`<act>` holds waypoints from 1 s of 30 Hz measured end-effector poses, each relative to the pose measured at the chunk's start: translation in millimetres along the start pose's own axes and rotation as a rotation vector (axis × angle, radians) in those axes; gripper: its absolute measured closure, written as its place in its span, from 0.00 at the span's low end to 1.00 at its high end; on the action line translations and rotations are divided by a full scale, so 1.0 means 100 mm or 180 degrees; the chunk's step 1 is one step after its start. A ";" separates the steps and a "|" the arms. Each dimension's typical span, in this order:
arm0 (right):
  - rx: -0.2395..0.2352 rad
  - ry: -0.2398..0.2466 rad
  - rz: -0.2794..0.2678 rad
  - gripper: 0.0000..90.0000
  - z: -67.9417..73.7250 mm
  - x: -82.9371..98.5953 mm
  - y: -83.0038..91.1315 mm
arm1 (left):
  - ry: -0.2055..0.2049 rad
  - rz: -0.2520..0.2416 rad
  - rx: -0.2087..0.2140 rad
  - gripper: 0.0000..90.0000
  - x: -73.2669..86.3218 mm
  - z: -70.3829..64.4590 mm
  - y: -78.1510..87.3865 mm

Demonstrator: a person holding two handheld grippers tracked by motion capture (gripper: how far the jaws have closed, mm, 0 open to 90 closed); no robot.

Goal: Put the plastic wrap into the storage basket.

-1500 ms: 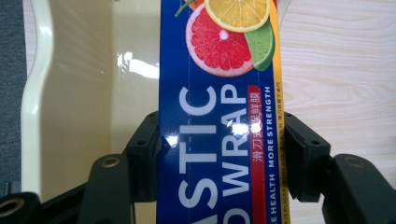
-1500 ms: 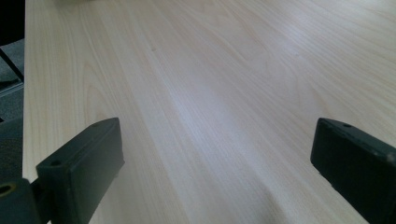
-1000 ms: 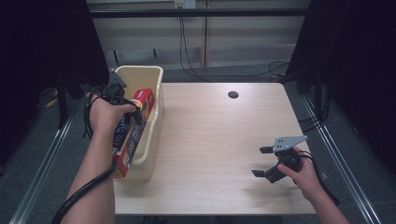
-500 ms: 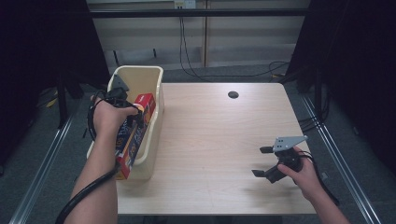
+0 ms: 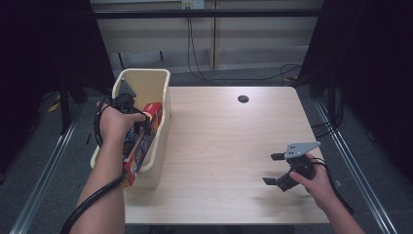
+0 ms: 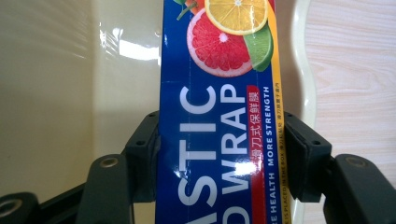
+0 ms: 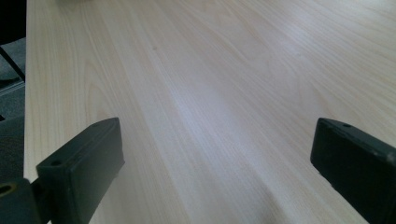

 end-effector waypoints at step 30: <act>-0.0025 0.0011 0.0008 0.03 0.01 0.00 -0.02 | 0.0049 0.0129 -0.0122 0.44 -0.02 0.02 -0.17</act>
Point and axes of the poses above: each handheld gripper's, and its own axes: y roughly backward along the jaws, x roughly out of its underside, z roughly to its left, the point moved 7 cm from there along -y, roughly forward along the jaws, and after that the axes turned 1 degree about -x, right-handed, at the moved point
